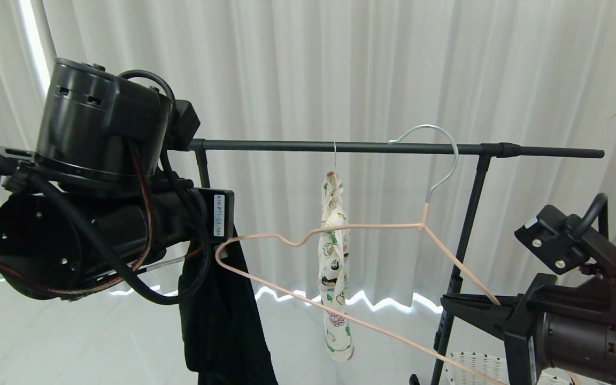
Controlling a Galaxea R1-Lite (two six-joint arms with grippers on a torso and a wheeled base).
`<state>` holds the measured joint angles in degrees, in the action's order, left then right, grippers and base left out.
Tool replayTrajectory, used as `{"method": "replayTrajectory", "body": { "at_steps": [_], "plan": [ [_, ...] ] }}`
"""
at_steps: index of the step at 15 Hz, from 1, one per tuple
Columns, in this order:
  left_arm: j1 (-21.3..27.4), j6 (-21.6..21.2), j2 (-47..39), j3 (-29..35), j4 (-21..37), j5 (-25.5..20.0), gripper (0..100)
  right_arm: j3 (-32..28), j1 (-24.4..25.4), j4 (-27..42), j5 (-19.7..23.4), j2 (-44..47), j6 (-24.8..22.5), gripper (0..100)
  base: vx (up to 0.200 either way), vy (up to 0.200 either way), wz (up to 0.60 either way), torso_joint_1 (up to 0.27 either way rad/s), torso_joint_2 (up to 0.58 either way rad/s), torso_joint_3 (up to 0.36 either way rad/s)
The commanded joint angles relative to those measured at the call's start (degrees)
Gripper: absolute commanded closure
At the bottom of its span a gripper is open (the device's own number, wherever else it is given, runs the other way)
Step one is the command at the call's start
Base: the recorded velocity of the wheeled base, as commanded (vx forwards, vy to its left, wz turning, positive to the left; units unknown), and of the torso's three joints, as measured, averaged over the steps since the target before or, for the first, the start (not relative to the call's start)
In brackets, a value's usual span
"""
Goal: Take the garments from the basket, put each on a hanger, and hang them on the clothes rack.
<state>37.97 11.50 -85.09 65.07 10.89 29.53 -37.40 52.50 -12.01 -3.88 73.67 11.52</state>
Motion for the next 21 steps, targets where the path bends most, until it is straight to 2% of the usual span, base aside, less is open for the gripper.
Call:
{"method": "replayTrajectory", "body": {
  "at_steps": [1, 6, 11, 13, 15, 19, 21],
  "plan": [
    [0.1, 0.0, 0.1, 0.1, 0.0, 0.0, 100, -0.7, -0.5, 0.0, 0.0, 1.0, -0.2, 100, 0.0, 0.0, 0.0, 0.0, 0.0, 0.0],
    [1.0, 0.0, 0.4, 0.1, 0.0, 0.0, 100, -3.0, -0.5, -1.4, -0.2, 5.4, -1.1, 100, 0.0, 0.0, 0.0, 0.0, 0.0, 0.0],
    [2.1, 0.1, 0.5, 0.2, 0.0, 0.0, 100, -3.4, -0.3, -5.2, -3.3, 8.9, -1.2, 100, 0.0, 0.0, 0.0, 0.0, 0.0, 0.0],
    [4.2, 0.7, 0.4, 0.4, 0.0, 0.0, 100, -3.4, 0.7, -5.7, -3.4, 9.7, -1.2, 100, 0.0, 0.0, 0.0, 0.0, 0.0, 0.0],
    [6.7, 4.7, -0.1, 2.4, 0.0, 0.2, 100, -3.4, 1.6, -6.8, -3.5, 10.7, -1.2, 100, 0.0, 0.0, 0.0, 0.0, 0.0, 0.0],
    [9.2, 5.2, 0.1, 3.2, 0.0, 0.3, 100, -4.0, 4.1, -9.4, -3.5, 13.2, -1.4, 100, 0.0, 0.0, 0.0, 0.0, 0.0, 0.0],
    [12.1, 5.1, 0.2, 4.4, 0.0, 0.3, 100, -5.1, 6.1, -9.4, -3.5, 14.5, -1.3, 100, 0.0, 0.0, 0.0, 0.0, 0.0, 0.0]
  ]
}}
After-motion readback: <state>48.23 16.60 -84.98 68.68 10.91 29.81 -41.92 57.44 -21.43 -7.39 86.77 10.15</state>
